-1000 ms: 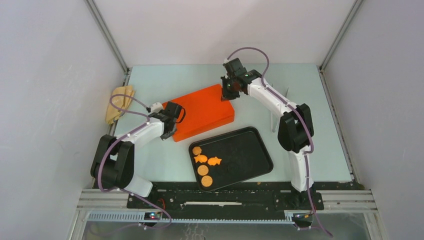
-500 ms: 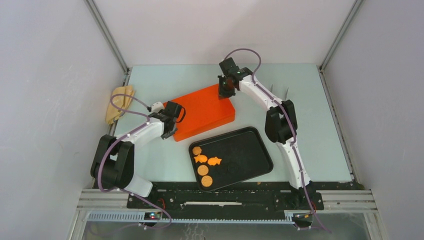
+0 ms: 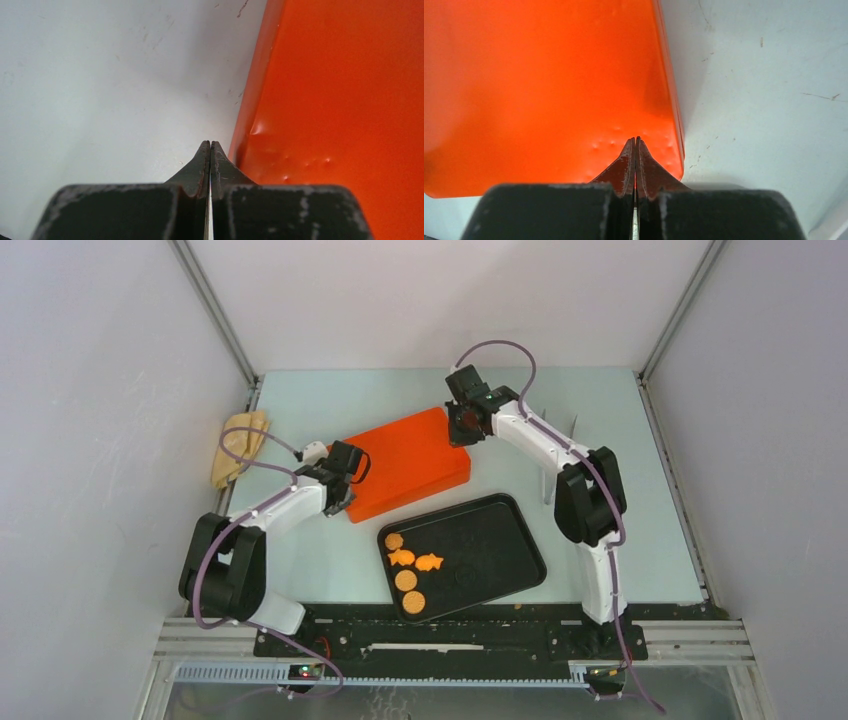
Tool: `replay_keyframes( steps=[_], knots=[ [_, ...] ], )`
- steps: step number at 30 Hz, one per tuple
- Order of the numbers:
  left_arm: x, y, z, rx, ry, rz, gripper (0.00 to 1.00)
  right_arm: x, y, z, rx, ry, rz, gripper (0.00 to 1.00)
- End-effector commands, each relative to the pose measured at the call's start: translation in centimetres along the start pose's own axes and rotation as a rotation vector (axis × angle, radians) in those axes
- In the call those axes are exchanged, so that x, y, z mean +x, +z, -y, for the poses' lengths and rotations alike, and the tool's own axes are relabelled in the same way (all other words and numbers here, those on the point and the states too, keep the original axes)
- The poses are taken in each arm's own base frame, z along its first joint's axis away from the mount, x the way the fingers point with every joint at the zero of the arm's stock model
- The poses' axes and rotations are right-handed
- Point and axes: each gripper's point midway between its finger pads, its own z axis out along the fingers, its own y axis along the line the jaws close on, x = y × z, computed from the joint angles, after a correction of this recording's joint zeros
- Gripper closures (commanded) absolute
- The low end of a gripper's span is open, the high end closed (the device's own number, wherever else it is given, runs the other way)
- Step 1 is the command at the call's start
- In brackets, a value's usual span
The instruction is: Pack the cookies
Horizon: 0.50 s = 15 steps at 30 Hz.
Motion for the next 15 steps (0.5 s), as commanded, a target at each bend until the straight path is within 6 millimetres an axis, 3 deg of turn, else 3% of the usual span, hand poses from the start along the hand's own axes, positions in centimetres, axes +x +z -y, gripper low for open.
replay_keyframes(
  steps=[1,10,12,15],
  knots=[
    [-0.7,-0.5,0.7,0.044,-0.017,0.024,1.00,-1.2,-2.7,0.5,0.054,-0.060,0.070,1.00],
    [-0.9,-0.7,1.0,0.056,-0.013,0.023,1.00,7.5,0.3,3.7,0.124,-0.035,-0.152,1.00],
    [-0.9,-0.8,1.1,0.060,-0.013,0.024,1.00,8.5,0.3,4.2,0.132,-0.031,-0.166,1.00],
    [-1.0,-0.9,1.1,0.066,-0.013,0.028,1.00,8.0,0.2,3.9,0.124,-0.033,-0.152,1.00]
  ],
)
